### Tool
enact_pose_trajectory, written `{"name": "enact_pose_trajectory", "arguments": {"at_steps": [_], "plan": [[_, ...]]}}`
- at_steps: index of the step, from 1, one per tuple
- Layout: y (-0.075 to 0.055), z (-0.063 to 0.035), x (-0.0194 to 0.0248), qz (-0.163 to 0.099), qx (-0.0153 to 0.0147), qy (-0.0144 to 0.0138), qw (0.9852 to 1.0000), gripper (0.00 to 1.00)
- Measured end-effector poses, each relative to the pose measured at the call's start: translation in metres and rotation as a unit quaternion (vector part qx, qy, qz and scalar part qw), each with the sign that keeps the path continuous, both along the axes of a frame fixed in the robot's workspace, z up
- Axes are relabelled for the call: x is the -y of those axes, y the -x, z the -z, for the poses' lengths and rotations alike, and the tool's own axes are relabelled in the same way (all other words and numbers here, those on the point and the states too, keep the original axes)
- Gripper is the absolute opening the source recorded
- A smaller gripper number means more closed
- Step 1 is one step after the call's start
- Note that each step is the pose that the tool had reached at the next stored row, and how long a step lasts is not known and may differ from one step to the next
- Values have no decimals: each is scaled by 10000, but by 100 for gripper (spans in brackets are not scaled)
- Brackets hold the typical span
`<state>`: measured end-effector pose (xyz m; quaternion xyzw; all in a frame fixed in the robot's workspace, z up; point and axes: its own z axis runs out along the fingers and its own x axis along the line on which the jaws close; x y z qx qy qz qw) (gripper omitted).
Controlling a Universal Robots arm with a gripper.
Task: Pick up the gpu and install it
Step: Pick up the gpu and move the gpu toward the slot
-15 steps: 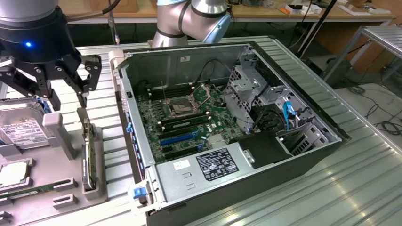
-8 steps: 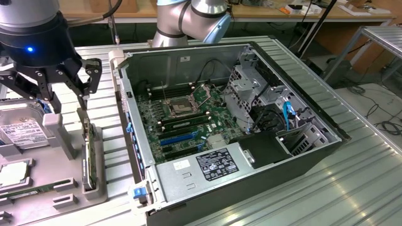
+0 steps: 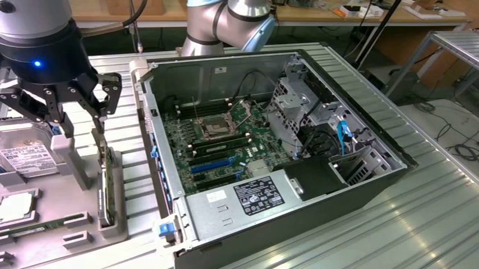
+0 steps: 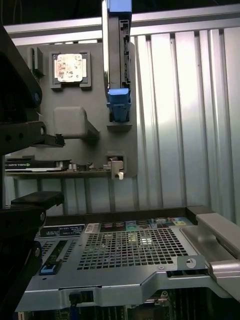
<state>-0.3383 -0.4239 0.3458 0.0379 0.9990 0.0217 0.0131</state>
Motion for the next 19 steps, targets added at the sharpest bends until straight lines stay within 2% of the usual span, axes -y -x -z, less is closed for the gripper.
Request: {"name": "enact_pose_trajectory", "arguments": {"at_steps": [11, 15, 19], "plan": [[13, 81, 11, 1, 0, 0, 10000, 48], [13, 112, 67, 0, 0, 0, 10000, 48], [13, 115, 127, -1, 0, 15, 10000, 48]]}}
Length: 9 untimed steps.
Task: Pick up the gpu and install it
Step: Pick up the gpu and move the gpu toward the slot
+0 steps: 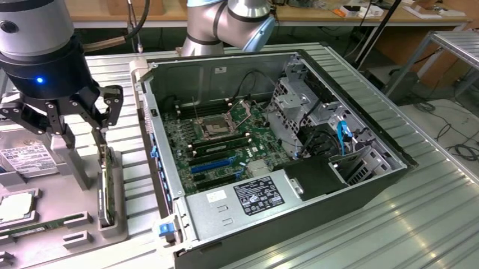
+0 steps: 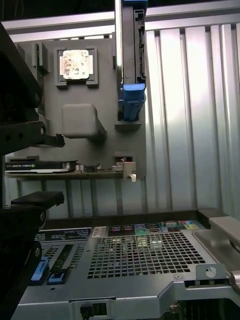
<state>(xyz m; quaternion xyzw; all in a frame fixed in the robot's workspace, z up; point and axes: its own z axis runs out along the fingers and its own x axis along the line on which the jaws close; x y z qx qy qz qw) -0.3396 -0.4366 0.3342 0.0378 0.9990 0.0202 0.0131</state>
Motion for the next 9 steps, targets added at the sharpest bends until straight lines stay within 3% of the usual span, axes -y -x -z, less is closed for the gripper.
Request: {"name": "enact_pose_trajectory", "arguments": {"at_steps": [7, 9], "plan": [[1, 96, 141, 0, 0, 2, 10000, 48], [1, 110, 162, 0, 0, 2, 10000, 48]]}}
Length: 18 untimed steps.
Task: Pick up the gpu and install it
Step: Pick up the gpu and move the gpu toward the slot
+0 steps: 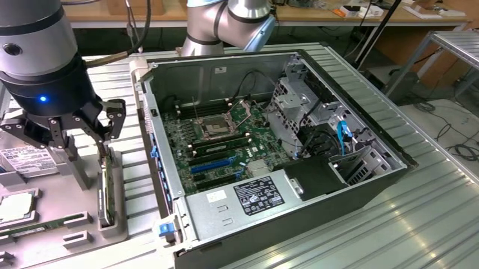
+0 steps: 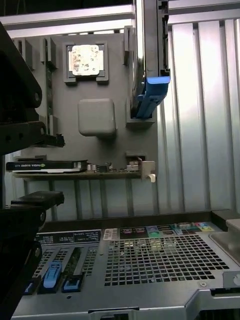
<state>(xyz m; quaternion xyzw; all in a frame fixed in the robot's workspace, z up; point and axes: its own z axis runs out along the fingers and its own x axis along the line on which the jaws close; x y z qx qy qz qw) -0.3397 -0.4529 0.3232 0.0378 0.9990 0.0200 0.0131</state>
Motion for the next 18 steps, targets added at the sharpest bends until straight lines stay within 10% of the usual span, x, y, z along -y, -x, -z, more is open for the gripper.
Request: {"name": "enact_pose_trajectory", "arguments": {"at_steps": [18], "plan": [[3, 186, 166, 0, 0, 12, 10000, 48]]}}
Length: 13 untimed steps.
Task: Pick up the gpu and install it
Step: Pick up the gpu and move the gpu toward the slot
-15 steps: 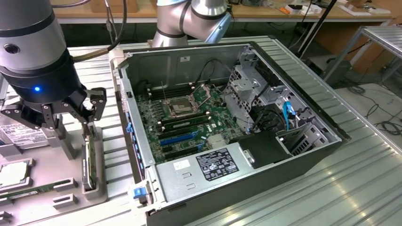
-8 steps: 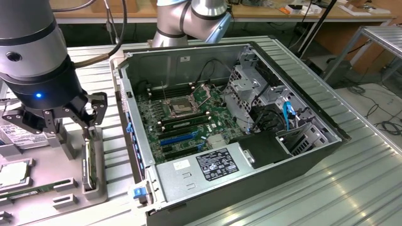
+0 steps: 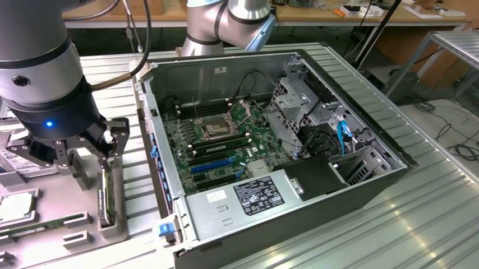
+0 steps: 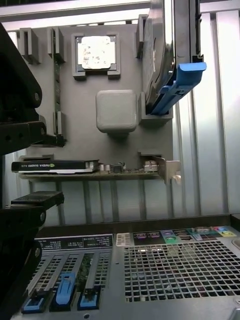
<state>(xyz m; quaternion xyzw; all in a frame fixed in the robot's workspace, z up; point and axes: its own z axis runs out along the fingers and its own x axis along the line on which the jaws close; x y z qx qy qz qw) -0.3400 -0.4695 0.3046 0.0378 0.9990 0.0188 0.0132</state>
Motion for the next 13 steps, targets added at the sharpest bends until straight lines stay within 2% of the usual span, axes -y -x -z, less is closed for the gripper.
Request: {"name": "enact_pose_trajectory", "arguments": {"at_steps": [8, 13], "plan": [[1, 66, 25, 0, -1, 1, 10000, 48], [5, 162, 28, 5, 0, 0, 10000, 48]]}}
